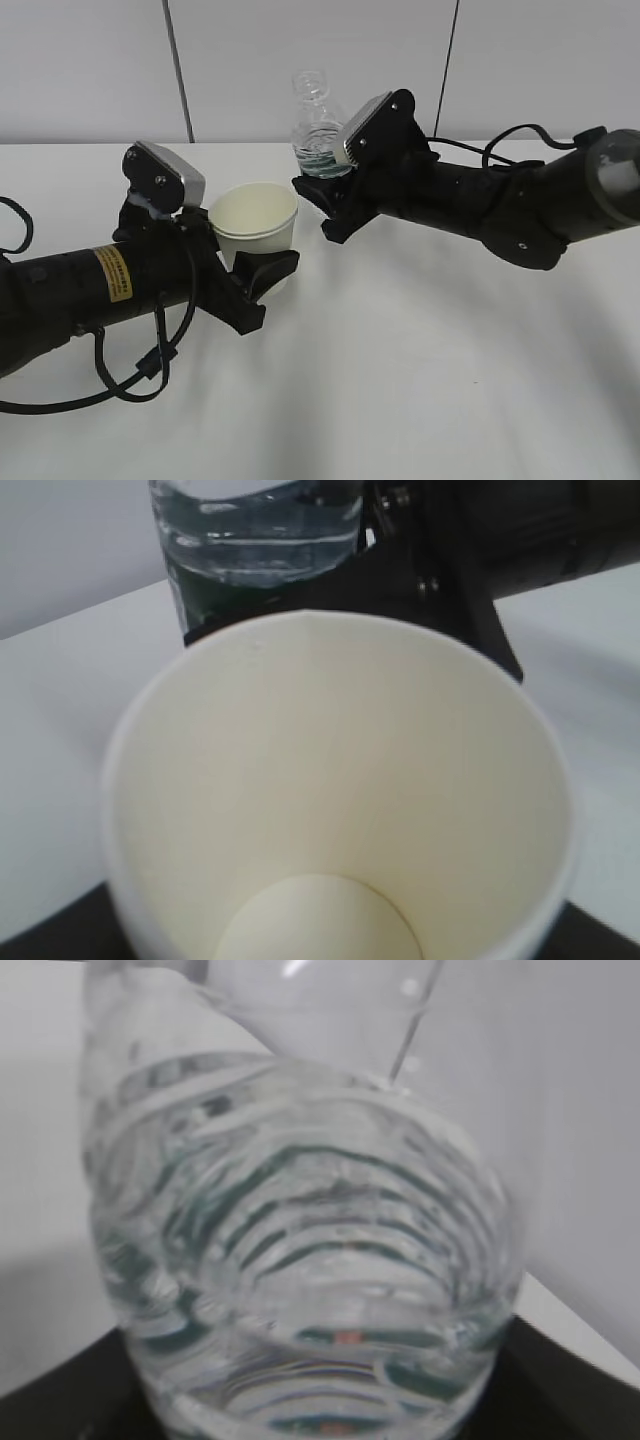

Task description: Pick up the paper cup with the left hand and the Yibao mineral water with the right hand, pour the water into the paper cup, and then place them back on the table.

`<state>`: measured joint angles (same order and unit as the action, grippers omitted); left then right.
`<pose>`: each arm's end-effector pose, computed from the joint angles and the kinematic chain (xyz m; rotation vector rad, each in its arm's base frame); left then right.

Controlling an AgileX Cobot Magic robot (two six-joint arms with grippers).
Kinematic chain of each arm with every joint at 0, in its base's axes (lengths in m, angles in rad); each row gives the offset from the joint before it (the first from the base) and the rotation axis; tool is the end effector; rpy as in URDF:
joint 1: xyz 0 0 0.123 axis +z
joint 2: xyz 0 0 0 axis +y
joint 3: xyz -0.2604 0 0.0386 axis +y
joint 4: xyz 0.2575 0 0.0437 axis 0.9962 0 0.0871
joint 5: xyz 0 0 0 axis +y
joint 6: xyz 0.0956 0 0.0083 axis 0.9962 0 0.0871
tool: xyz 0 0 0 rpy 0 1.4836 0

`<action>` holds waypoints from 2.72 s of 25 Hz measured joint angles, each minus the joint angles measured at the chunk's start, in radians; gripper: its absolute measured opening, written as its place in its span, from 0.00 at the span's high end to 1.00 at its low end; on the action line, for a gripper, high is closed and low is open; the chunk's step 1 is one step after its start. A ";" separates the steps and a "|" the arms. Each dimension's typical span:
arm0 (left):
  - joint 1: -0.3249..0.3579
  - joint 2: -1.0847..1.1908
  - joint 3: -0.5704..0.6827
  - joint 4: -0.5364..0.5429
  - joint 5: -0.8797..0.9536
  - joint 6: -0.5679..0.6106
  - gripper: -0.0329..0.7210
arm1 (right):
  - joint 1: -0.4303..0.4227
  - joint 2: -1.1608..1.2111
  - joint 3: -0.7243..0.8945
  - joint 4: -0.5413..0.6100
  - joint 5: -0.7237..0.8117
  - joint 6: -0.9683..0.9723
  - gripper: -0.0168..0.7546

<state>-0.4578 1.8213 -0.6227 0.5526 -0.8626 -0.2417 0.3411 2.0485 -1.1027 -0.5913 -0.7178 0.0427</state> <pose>0.2698 -0.1755 0.1132 0.8277 1.7291 -0.6041 0.3906 0.1760 0.1327 -0.9111 1.5457 0.2774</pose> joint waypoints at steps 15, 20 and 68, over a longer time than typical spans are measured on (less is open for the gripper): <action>0.000 0.000 0.000 0.000 0.045 -0.008 0.39 | 0.000 0.001 -0.021 -0.008 -0.002 -0.399 0.37; 0.000 0.000 0.000 0.000 0.050 -0.012 0.39 | 0.000 0.001 -0.021 -0.010 -0.004 -0.485 0.37; 0.000 0.000 0.000 0.009 0.070 -0.015 0.39 | 0.000 0.002 -0.021 0.133 -0.048 -1.147 0.37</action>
<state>-0.4578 1.8213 -0.6227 0.5617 -0.7925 -0.2572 0.3411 2.0505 -1.1239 -0.4588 -0.7660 -1.1046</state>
